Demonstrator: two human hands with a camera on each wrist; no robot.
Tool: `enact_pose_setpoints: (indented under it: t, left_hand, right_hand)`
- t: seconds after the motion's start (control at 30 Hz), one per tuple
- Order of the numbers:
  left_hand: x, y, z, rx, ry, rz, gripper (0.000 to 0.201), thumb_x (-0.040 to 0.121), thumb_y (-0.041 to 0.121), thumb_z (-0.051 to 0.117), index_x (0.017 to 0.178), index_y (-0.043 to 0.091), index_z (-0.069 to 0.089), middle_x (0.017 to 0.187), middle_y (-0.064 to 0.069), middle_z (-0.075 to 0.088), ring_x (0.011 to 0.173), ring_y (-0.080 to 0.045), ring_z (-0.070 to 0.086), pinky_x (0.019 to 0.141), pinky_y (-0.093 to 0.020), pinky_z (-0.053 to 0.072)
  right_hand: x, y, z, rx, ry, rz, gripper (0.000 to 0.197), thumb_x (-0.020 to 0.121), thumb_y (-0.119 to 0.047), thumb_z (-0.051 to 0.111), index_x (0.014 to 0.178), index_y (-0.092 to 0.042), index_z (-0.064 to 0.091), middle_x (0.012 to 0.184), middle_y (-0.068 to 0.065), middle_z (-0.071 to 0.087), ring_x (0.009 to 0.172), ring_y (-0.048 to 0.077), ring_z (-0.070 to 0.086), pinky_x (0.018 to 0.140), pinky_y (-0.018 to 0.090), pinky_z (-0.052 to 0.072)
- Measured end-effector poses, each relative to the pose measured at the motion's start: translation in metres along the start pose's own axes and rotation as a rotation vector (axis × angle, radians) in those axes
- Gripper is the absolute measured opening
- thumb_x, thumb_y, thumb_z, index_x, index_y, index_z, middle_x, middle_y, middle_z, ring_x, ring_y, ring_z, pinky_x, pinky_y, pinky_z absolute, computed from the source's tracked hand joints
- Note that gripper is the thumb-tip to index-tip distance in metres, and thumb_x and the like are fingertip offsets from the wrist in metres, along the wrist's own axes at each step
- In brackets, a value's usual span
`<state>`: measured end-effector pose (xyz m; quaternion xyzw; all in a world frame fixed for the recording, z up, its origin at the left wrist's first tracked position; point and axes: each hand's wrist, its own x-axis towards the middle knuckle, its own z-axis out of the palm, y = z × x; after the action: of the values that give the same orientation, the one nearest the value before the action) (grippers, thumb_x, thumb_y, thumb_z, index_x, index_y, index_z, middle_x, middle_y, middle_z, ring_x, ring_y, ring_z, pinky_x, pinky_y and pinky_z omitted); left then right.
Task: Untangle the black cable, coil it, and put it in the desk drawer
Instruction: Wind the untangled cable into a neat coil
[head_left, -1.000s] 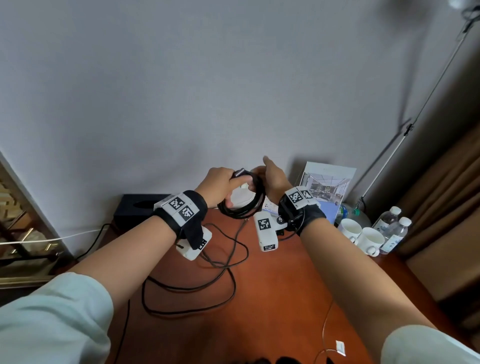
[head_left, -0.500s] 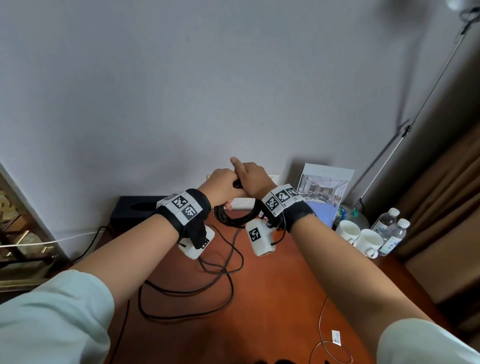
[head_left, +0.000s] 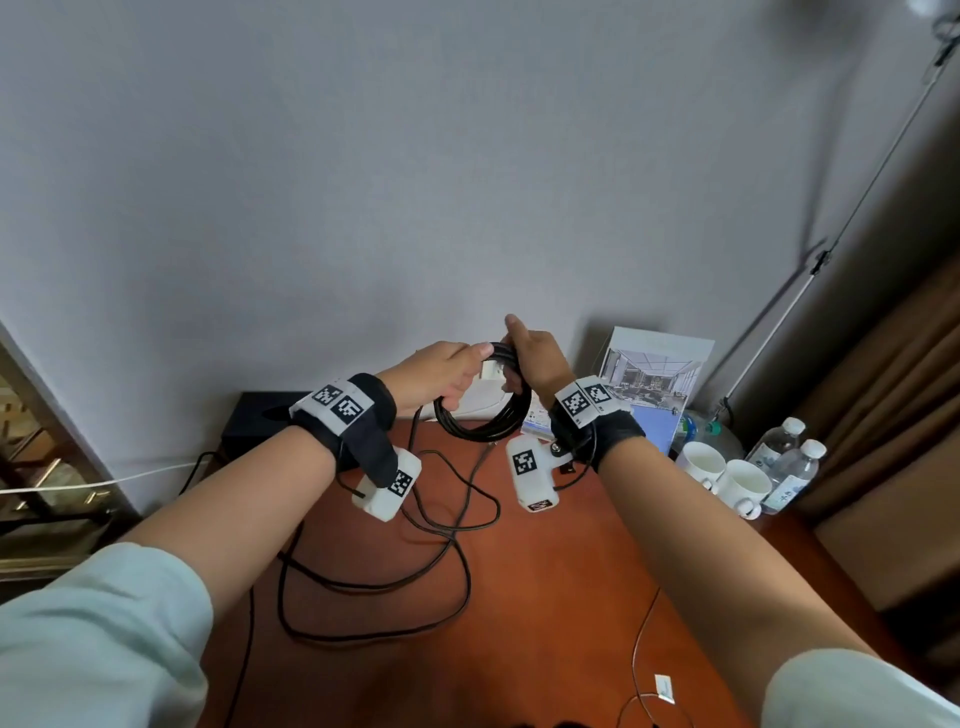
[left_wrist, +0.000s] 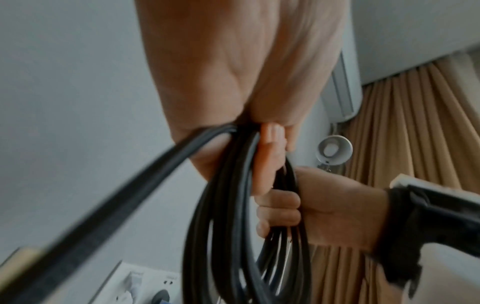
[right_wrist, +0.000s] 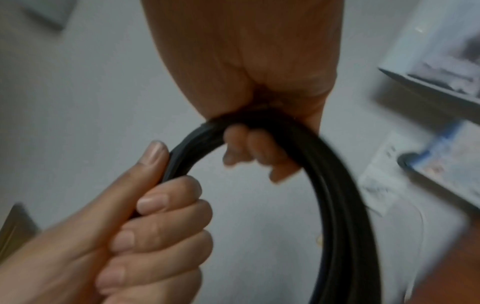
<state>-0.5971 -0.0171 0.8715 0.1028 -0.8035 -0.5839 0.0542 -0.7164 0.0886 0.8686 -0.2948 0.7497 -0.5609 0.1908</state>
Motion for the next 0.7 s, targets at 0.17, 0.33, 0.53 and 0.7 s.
enact_pose_setpoints:
  t: [0.17, 0.33, 0.53, 0.7]
  left_hand:
    - [0.003, 0.004, 0.006, 0.158, -0.019, -0.020, 0.038, 0.101, 0.036, 0.041, 0.092, 0.003, 0.056, 0.059, 0.003, 0.026, 0.048, -0.011, 0.024, 0.044, -0.019, 0.027]
    - [0.000, 0.009, 0.010, -0.048, -0.095, 0.011, 0.040, 0.101, 0.040, 0.038, 0.072, 0.012, 0.040, 0.054, 0.007, 0.023, 0.047, -0.010, 0.024, 0.048, -0.019, 0.034]
    - [-0.006, 0.006, 0.004, -0.277, -0.107, 0.032, 0.039, 0.100, 0.043, 0.035, 0.071, 0.017, 0.040, 0.059, 0.004, 0.024, 0.053, -0.012, 0.033, 0.068, -0.026, 0.050]
    - [-0.006, 0.011, 0.008, -0.215, 0.012, 0.059, 0.044, 0.101, 0.042, 0.038, 0.065, 0.022, 0.024, 0.059, 0.004, 0.017, 0.050, -0.011, 0.017, 0.047, -0.021, 0.022]
  right_hand:
    - [-0.009, -0.018, -0.002, -0.275, -0.141, -0.070, 0.070, 0.100, -0.052, 0.027, 0.052, -0.009, 0.054, 0.037, -0.002, 0.048, 0.037, 0.011, 0.046, 0.054, 0.023, 0.043]
    - [-0.004, -0.015, 0.002, -0.221, 0.010, -0.018, 0.057, 0.099, -0.045, 0.030, 0.051, -0.017, 0.044, 0.045, -0.004, 0.046, 0.050, 0.016, 0.040, 0.062, 0.030, 0.035]
    - [-0.002, -0.001, -0.007, 0.334, 0.183, 0.222, 0.044, 0.098, -0.031, 0.030, 0.058, -0.015, 0.038, 0.034, -0.005, 0.038, 0.027, 0.012, 0.025, 0.046, 0.024, 0.022]
    - [-0.007, 0.000, -0.007, 0.342, 0.061, 0.244, 0.056, 0.097, -0.036, 0.030, 0.047, -0.012, 0.039, 0.032, 0.000, 0.031, 0.028, 0.016, 0.024, 0.044, 0.025, 0.031]
